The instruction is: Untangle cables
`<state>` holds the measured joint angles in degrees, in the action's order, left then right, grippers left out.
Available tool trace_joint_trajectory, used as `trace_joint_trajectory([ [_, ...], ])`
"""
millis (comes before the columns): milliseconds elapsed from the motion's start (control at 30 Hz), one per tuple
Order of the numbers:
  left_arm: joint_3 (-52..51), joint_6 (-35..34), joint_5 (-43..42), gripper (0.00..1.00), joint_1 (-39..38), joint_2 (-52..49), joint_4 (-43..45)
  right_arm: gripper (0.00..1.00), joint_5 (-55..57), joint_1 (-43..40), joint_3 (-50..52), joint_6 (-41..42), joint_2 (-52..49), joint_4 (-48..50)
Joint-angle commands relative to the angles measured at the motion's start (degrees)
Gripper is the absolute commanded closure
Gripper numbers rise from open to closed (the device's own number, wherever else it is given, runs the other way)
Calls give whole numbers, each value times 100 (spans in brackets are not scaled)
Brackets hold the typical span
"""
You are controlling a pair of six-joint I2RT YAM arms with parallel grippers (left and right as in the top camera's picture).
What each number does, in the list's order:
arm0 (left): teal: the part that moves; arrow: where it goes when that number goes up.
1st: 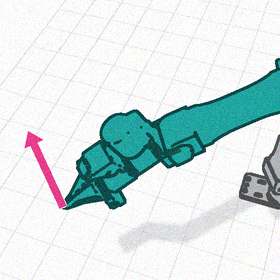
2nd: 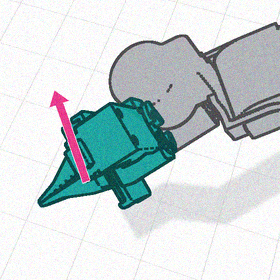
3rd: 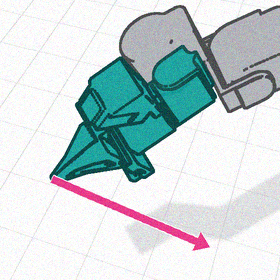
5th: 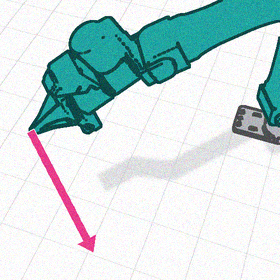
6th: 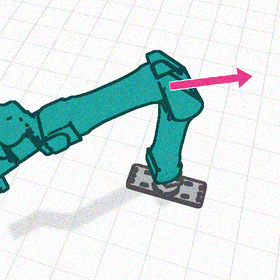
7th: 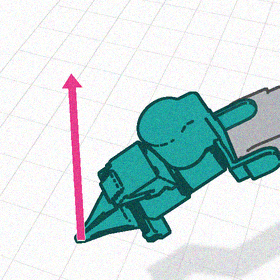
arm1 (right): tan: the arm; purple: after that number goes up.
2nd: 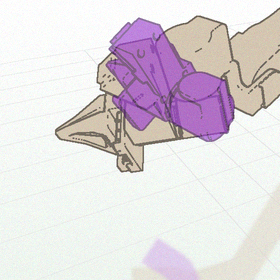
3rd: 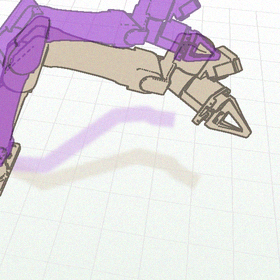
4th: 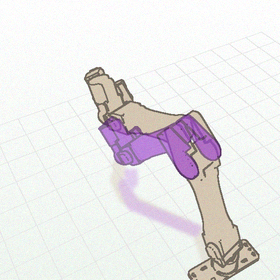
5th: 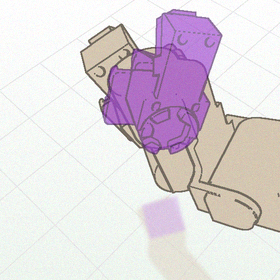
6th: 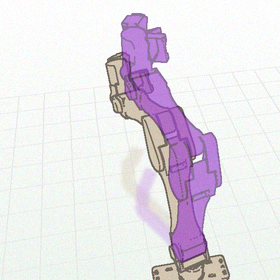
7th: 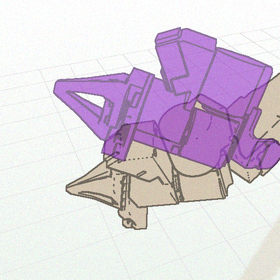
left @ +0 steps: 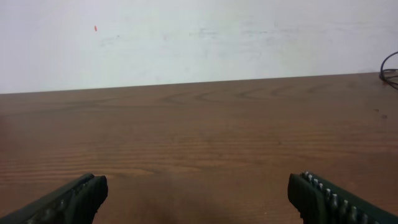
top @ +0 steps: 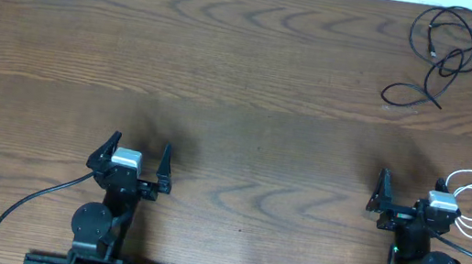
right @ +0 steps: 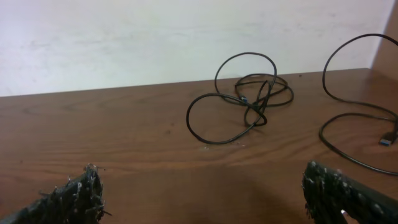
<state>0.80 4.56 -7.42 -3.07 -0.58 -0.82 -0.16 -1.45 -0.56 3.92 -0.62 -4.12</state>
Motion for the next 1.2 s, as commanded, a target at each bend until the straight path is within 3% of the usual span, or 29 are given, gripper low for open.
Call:
trace_joint_trajectory([
  [0,-57,79,-243,2,-11,35,-251,1,68,37,24,74,33,-11],
  [1167,-57,79,-243,2,-13,35,-251,1,68,37,24,74,33,-13],
])
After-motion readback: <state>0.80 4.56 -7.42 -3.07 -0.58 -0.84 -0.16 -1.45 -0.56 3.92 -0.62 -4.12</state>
